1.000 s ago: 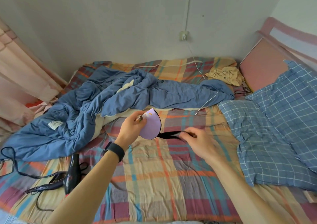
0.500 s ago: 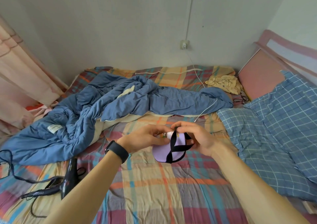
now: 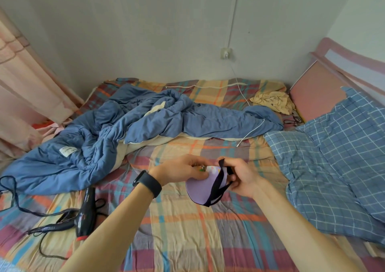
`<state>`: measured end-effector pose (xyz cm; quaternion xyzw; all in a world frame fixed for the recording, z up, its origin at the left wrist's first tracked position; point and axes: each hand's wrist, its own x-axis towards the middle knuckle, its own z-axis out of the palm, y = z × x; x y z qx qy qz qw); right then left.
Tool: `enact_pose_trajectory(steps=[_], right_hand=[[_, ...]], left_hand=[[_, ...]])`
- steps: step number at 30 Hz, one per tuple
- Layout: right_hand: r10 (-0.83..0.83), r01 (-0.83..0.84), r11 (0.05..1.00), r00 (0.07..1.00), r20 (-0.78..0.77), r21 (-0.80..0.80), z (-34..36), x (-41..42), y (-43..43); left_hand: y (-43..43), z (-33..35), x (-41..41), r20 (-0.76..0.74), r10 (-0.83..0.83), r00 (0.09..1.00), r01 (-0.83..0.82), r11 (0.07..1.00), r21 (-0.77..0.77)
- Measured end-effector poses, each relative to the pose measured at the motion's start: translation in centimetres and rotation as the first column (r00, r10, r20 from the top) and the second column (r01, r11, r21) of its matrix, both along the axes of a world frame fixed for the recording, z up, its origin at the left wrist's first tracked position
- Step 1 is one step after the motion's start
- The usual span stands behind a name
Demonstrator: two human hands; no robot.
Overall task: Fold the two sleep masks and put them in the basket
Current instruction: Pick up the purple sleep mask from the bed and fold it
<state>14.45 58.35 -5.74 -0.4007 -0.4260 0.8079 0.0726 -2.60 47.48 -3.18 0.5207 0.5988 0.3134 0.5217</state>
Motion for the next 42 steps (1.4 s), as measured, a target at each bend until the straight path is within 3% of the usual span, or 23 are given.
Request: enact_pose_trajectory(steps=[3,4,6,7,9,14,17,20,23,26,28,32,35,38,42], right_hand=[[0.127,-0.134,0.990,0.984,0.125,0.048,-0.1,-0.1,0.1],[0.152,-0.161,0.985,0.976,0.155,0.053,-0.4,0.0,0.0],[0.208,-0.213,0.977,0.959,0.192,0.004,-0.6,-1.4,-3.8],[0.205,-0.200,0.979,0.966,0.158,-0.051,-1.1,-1.2,-4.4],[0.163,-0.153,0.981,0.983,0.082,-0.119,-2.0,-0.8,-5.8],[-0.169,0.142,0.940,0.984,-0.063,-0.310,-3.6,-0.1,-7.8],[-0.283,0.270,0.937,0.959,-0.029,-0.221,-4.0,-0.1,-7.7],[-0.105,0.104,0.985,0.994,0.000,0.141,-3.5,-0.8,-9.0],[-0.008,0.019,0.924,1.000,-0.030,0.381,-2.8,-1.8,-10.8],[-0.008,0.045,0.940,0.994,-0.111,0.337,-2.2,-2.5,-12.3],[0.062,-0.020,0.951,0.990,-0.126,0.309,-2.1,-2.6,-13.5],[0.190,-0.110,0.877,0.973,-0.128,0.467,-3.4,-2.3,-16.0],[0.281,-0.197,0.842,0.955,-0.097,0.502,-5.0,-1.8,-18.0],[0.370,-0.299,0.849,0.925,-0.087,0.436,-6.3,-1.7,-20.7],[0.473,-0.446,0.870,0.876,-0.098,0.211,-7.4,-2.3,-25.4]], left_hand=[[0.0,0.9,0.7,-0.254,-0.098,0.962,0.088,0.995,-0.048],[0.0,0.7,0.8,-0.258,-0.085,0.962,0.083,0.996,-0.019],[-4.0,-0.4,-0.7,-0.016,0.098,0.995,-0.096,0.991,0.091],[-4.2,-0.9,-0.6,0.149,0.179,0.973,-0.195,0.975,0.106],[-4.5,-2.1,-0.3,0.338,0.353,0.872,-0.396,0.916,0.065],[-4.7,-4.6,1.5,0.427,0.645,0.634,-0.657,0.740,-0.141],[-5.6,-4.6,1.6,0.397,0.720,0.569,-0.734,0.663,-0.150],[-8.1,-3.5,1.3,0.337,0.749,0.570,-0.780,0.623,-0.065],[-10.8,-2.6,1.6,0.230,0.819,0.527,-0.846,0.530,0.051],[-13.1,-2.0,2.6,0.085,0.912,0.402,-0.911,0.390,0.131],[-14.8,-1.9,3.6,0.065,0.936,0.347,-0.934,0.338,0.119],[-18.4,-3.2,5.3,0.043,0.948,0.315,-0.949,0.313,0.048],[-21.9,-4.3,6.6,0.150,0.939,0.309,-0.939,0.326,-0.109],[-26.4,-5.1,8.5,0.090,0.961,0.263,-0.956,0.272,-0.109],[-32.3,-5.5,10.4,0.058,0.994,0.091,-0.993,0.095,-0.076]])
